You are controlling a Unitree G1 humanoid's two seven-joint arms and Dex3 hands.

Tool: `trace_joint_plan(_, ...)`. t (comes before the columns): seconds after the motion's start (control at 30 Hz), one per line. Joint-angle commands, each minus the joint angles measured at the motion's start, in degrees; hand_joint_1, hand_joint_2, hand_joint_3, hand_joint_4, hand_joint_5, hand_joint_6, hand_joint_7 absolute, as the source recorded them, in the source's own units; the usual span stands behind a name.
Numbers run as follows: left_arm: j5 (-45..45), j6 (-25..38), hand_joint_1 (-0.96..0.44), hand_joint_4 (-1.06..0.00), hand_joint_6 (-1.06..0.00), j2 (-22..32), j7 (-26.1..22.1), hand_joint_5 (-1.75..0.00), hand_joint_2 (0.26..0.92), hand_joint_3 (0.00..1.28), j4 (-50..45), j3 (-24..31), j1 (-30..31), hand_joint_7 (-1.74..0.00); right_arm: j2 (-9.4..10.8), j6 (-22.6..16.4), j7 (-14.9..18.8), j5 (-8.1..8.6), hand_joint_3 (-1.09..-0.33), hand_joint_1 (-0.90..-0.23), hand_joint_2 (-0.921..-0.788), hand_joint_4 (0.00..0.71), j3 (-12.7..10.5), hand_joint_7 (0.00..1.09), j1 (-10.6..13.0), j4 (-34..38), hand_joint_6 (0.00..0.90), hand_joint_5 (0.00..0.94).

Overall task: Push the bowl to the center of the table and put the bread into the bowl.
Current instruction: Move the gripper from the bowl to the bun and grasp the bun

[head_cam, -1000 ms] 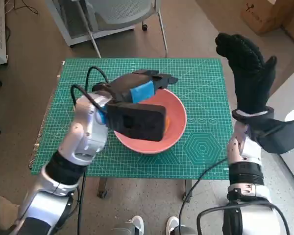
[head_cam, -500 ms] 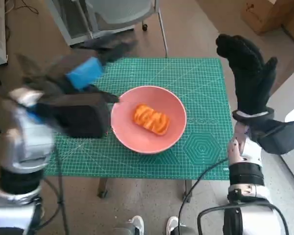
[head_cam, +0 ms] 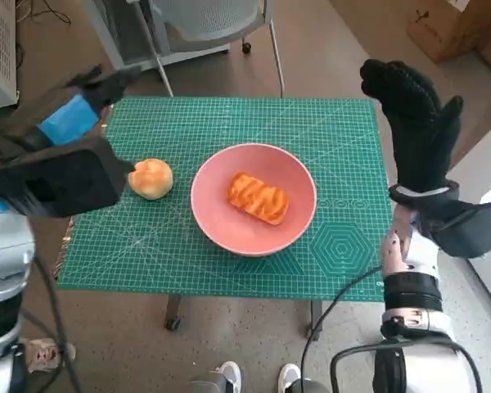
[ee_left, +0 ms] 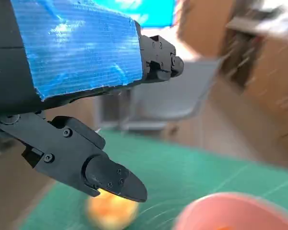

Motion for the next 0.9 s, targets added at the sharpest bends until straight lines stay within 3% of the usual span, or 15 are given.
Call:
trace_joint_plan(0.03,0.37,0.29,-0.14,0.0,-0.15,1.22,-1.22,0.0,0.707,0.0,1.04,-1.89,-0.02,-0.04,-0.19,0.9,0.72,0.48,-0.605,-0.627,-0.921,0.282,-0.25,0.02,0.53,1.24,0.407,0.0)
trace_joint_plan(0.5,7.39,4.64,0.01,0.0,-0.15,-2.25,-1.66,0.0,0.713,0.01,11.01,-12.2,-4.03,-0.02,0.0,0.92,2.2,0.83,-0.595,-0.62,-0.921,0.286,-0.95,0.01,-1.48,4.16,0.391,0.002)
trace_joint_plan(0.9,10.0,4.93,0.07,0.0,-0.17,-7.24,1.9,0.0,0.727,0.01,20.94,-16.77,-7.68,-0.02,-0.41,1.09,3.94,1.5,-0.593,-0.618,-0.921,0.288,-1.72,0.01,-1.75,4.62,0.391,0.002)
